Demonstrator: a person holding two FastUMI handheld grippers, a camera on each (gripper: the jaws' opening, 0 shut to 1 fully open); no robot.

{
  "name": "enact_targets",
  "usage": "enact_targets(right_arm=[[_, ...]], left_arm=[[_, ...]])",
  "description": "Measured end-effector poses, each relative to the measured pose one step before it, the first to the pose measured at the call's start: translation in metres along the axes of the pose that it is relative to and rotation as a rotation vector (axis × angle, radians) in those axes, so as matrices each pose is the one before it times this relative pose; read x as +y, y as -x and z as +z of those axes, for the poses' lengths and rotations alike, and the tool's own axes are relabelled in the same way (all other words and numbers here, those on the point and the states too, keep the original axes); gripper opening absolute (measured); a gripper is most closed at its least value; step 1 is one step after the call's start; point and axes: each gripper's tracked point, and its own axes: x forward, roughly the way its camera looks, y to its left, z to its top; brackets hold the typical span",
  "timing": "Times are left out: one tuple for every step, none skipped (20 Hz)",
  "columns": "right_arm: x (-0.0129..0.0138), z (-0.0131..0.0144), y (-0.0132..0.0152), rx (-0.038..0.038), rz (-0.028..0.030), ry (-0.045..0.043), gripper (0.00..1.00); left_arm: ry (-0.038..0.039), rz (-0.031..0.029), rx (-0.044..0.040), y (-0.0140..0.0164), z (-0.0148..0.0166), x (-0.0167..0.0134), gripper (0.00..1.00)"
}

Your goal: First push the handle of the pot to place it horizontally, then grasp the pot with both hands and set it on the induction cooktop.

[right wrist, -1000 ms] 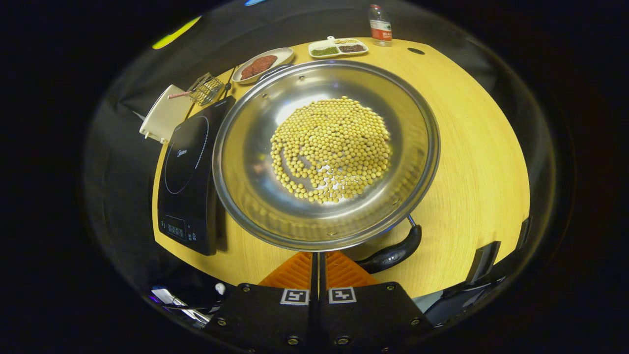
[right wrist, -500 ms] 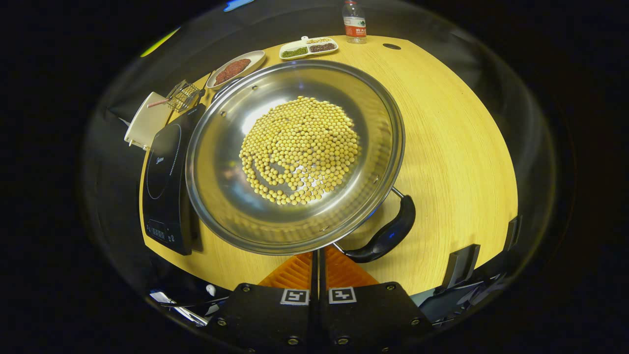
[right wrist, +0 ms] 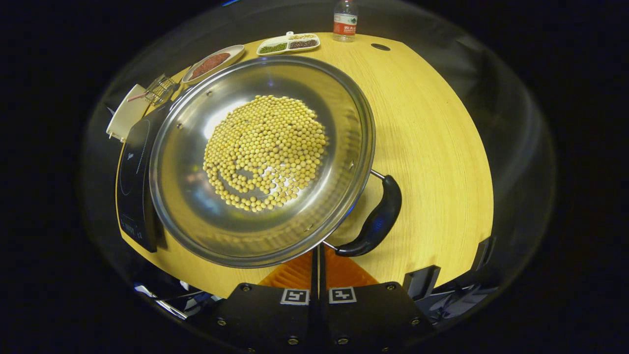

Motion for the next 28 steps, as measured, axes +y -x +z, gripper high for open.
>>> enact_targets(right_arm=[[-0.00492,0.0025,-0.00038,0.00097,-0.01358,0.00601,0.01],[-0.0055,0.00154,-0.00069,-0.00179,-0.01114,0.00465,0.01],[-0.00323,0.0038,-0.00045,-0.00216,-0.0076,0.00294,0.01],[-0.00457,0.00301,-0.00178,-0.00205,-0.00738,0.00288,0.01],[-0.00421,0.00492,-0.0005,-0.00157,-0.00927,0.00052,0.01],[-0.00334,0.00251,-0.00155,0.00014,-0.00474,-0.00167,0.0],[-0.00366,0.0041,-0.00077,-0.00209,-0.00121,-0.00289,0.01],[-0.00211,0.0041,0.00053,-0.00249,-0.00215,-0.0011,0.01],[-0.00285,0.00461,-0.00062,-0.003,-0.00362,0.00312,0.01],[-0.00483,0.00171,-0.00137,-0.00194,-0.00494,0.00609,0.01],[-0.00441,0.00268,-0.00152,-0.00161,-0.00718,0.00812,0.01],[-0.00299,0.00415,-0.00131,-0.00143,-0.00567,0.01013,0.0],[-0.00295,0.00201,-0.00072,-0.00085,-0.00517,0.01222,0.0],[-0.00335,0.00315,0.00082,-0.00228,-0.00566,0.00995,0.0],[-0.00313,0.00301,0.00022,-0.00253,-0.00355,0.00894,0.0],[-0.00406,0.00235,-0.00136,-0.00335,0.00003,0.00645,0.01],[-0.0039,0.00319,-0.00119,-0.00334,0.00143,0.00482,0.01],[-0.00437,0.00273,-0.00181,-0.00138,0.00171,-0.00121,0.01],[-0.00257,0.00366,-0.00024,-0.00048,0.00281,-0.00086,0.01],[-0.00118,0.0039,-0.00231,-0.001,0.002,0.00029,0.01],[-0.00126,0.00302,0.0004,-0.00184,0.0025,-0.00047,0.01],[-0.00214,0.00255,0.00049,-0.00228,0.00314,0.00032,0.01],[-0.0016,0.00261,0.00033,-0.00403,0.00483,0.0005,0.01],[-0.00246,0.00143,-0.00022,-0.00272,0.00596,-0.00214,0.01],[-0.00162,0.00238,0.00052,-0.00243,0.00717,-0.00504,0.01],[-0.00114,0.00206,0.00113,-0.00076,0.00725,-0.0066,0.01],[-0.00027,0.0006,0.00118,-0.00145,0.00988,-0.00306,0.01],[-0.00019,0.00078,-0.00006,-0.00365,0.00902,-0.00143,0.01]], left_arm=[[-0.00037,-0.00251,0.00321,-0.00135,0.00075,-0.00033,0.94],[-0.00018,-0.00218,0.0041,-0.00272,-0.00144,-0.00042,0.96],[-0.00092,-0.00168,0.00315,-0.00312,-0.00024,-0.00037,0.99],[-0.00216,-0.00197,0.00373,-0.00116,-0.00161,-0.00081,0.96],[-0.00118,-0.00207,0.00393,-0.00121,-0.00033,-0.00053,0.96],[-0.00116,-0.00275,0.00351,-0.00126,-0.00137,-0.00063,0.94],[-0.00174,-0.00173,0.00388,-0.00135,-0.00151,-0.00048,0.94],[-0.00175,-0.00142,0.00339,-0.00207,-0.00011,-0.00079,0.94],[-0.00176,-0.00165,0.00486,-0.00158,-0.00041,-0.00174,0.94],[-0.00182,-0.00093,0.00323,-0.00304,-0.00027,0.0005,0.94],[-0.00262,-0.00158,0.00316,-0.00197,0.00013,-0.00139,0.94],[-0.00272,-0.00044,0.00173,-0.00184,-0.00036,-0.002,0.94],[-0.00269,-0.001,0.00108,-0.00238,0.00143,-0.00127,0.94],[-0.00173,0.00011,0.00369,-0.00162,-0.00204,-0.00163,0.99],[0.00029,-0.00151,0.0061,-0.00216,0.00006,-0.00147,0.98],[0.00059,-0.0006,0.00595,-0.0038,-0.00157,-0.00186,0.98],[0.00034,-0.00133,0.00787,-0.00489,-0.00063,-0.00136,0.97],[0.00307,-0.00407,0.0101,-0.00449,-0.00229,-0.00194,0.96],[0.00516,-0.0039,0.0128,-0.00423,-0.00228,-0.00206,0.96],[0.0047,-0.00199,0.00966,-0.00237,-0.00356,-0.00293,0.96],[0.00334,-0.00235,0.01066,-0.00339,-0.00148,-0.00119,0.96],[0.0036,-0.00423,0.01594,-0.0052,-0.00379,-0.00226,0.96],[0.0041,-0.00444,0.01603,-0.00428,-0.00338,-0.00127,0.96],[0.00589,-0.00387,0.02098,-0.00393,-0.00465,-0.0007,0.96],[0.00607,-0.00519,0.02235,-0.00592,-0.00468,-0.00069,0.97],[0.00649,-0.0049,0.02152,-0.00524,-0.00702,-0.00166,0.97],[0.00627,-0.00948,0.02086,-0.00473,-0.00491,-0.00267,0.99],[0.00643,-0.01144,0.02939,-0.00689,-0.00668,-0.00206,0.94]])
